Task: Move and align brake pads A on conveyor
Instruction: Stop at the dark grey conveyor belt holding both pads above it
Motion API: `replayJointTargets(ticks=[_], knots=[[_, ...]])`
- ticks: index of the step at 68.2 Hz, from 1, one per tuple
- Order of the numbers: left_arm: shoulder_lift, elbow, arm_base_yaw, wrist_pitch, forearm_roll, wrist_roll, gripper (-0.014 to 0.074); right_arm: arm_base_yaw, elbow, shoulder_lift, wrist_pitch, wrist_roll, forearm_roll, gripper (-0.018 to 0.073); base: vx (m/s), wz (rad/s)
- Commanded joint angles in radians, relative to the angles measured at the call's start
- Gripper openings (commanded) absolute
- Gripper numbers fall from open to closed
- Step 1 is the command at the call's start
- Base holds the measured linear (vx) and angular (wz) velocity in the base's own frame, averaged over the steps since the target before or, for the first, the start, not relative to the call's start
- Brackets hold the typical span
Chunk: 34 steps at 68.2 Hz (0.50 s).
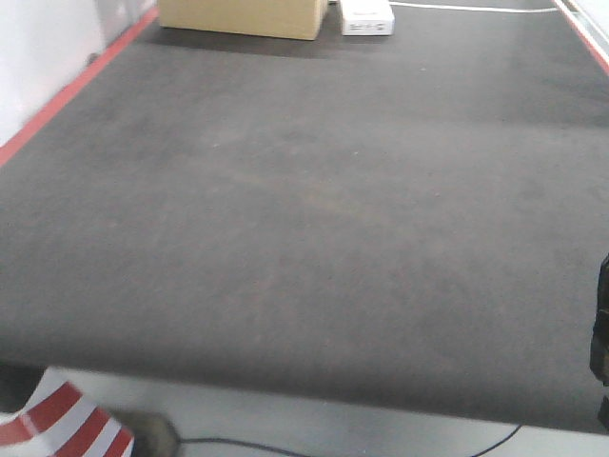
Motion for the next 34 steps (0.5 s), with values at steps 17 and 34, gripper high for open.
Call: replayJointTargets(ticks=[17, 34], knots=[[0.003, -0.030, -0.006, -0.094, -0.010, 0.000, 0.0066, -0.001, -0.030, 0.005, -0.092, -0.001, -0.003, -0.0006, 0.25, -0.23], [0.003, -0.030, -0.006, -0.094, -0.010, 0.000, 0.0066, -0.001, -0.030, 0.005, -0.092, -0.001, -0.003, -0.0006, 0.21, -0.23]])
